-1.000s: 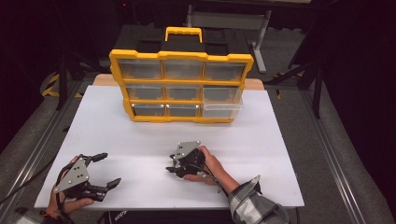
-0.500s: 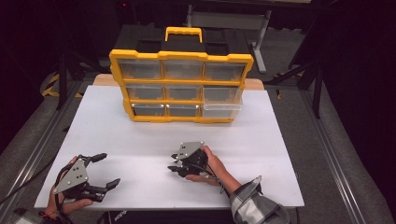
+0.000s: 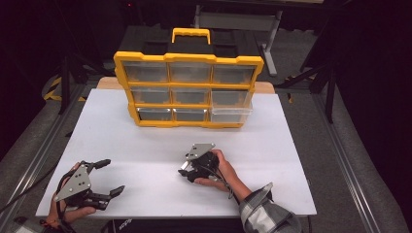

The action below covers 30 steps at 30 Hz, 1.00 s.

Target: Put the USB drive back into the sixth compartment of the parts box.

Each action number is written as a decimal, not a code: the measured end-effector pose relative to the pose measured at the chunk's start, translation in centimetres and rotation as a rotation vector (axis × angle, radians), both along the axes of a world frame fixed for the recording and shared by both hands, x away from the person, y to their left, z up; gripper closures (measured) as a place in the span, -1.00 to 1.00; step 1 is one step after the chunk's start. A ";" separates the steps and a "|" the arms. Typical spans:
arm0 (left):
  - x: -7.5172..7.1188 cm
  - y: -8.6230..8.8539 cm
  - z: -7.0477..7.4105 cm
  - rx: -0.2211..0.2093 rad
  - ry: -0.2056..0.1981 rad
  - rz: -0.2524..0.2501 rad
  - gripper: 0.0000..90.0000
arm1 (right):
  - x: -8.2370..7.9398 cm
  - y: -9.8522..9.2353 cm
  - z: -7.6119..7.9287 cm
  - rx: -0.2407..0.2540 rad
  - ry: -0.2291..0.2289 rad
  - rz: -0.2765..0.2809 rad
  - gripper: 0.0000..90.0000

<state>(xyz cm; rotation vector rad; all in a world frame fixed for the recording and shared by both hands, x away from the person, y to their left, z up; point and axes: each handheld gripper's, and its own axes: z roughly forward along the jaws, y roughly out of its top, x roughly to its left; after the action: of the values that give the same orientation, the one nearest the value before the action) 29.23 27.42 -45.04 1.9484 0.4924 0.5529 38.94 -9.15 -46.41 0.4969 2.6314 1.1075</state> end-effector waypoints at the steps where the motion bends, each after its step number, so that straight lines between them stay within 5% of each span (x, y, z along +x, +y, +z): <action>1: 0.0 0.0 0.0 0.000 0.002 0.001 -0.81 | 0.1 0.0 -0.1 0.010 0.013 -0.004 -0.14; 12: 0.0 -0.1 0.0 0.003 0.003 -0.003 -0.81 | -0.1 0.3 -0.1 0.037 0.051 -0.064 0.20; 22: 0.0 0.0 0.0 0.000 0.001 -0.002 -0.80 | -0.1 0.3 0.0 0.046 0.058 -0.049 0.21; 30: 0.0 0.0 0.0 -0.005 0.003 -0.001 -0.80 | -0.7 0.0 0.9 0.054 0.020 -0.038 0.21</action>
<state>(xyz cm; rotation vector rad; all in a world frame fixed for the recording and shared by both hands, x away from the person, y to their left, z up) 29.25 27.41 -45.06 1.9449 0.4940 0.5474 38.23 -9.19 -45.51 0.5695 2.6041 1.1700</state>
